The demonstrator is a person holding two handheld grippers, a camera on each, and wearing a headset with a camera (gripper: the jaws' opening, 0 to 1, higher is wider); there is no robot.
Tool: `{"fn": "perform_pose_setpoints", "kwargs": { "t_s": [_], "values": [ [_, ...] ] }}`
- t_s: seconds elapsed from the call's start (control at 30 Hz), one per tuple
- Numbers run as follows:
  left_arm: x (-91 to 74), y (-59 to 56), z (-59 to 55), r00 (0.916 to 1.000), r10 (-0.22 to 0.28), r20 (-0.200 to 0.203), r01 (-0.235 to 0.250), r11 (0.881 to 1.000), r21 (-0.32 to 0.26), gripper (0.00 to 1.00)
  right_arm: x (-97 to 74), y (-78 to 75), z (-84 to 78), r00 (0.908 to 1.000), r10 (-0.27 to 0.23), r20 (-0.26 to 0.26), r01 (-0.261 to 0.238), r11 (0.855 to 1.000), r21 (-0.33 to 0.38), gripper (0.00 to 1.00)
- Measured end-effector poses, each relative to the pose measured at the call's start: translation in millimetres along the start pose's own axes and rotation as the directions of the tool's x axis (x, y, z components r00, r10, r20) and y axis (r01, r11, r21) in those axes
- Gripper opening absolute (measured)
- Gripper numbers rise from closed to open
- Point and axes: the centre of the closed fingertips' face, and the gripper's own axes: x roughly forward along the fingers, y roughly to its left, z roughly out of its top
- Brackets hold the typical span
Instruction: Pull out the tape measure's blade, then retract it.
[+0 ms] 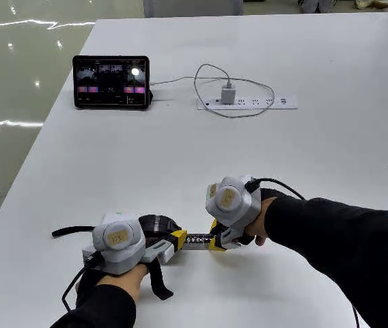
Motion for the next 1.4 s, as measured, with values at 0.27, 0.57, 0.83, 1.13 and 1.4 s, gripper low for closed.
{"fn": "perform_pose_setpoints", "kwargs": {
  "t_s": [0.27,0.57,0.83,1.13,1.4],
  "values": [
    [-0.5,0.7,0.2,1.0,-0.005,0.0,0.005,1.0,0.002,0.6,3.6,0.7,5.8,0.9999,0.007,0.008,-0.007,1.0,-0.004,0.11],
    [0.0,0.7,0.5,1.0,-0.007,0.001,0.007,1.0,0.002,0.6,9.9,1.6,15.7,0.9996,-0.002,0.026,0.002,1.0,-0.002,0.11],
    [0.5,0.5,0.2,1.0,-0.008,0.003,0.008,1.0,0.003,0.6,14.8,3.0,23.6,0.9989,-0.002,0.047,0.002,1.0,0.005,0.11],
    [0.7,0.2,-0.1,0.9999,-0.01,0.005,0.01,1.0,0.003,0.6,18.1,3.3,30.7,0.9979,0.0,0.064,-0.001,1.0,0.005,0.1],
    [0.5,0.3,-0.2,0.9999,-0.012,0.004,0.012,1.0,0.003,0.6,21.2,4.0,36.4,0.9968,-0.007,0.079,0.006,1.0,0.012,0.1]
  ]
}}
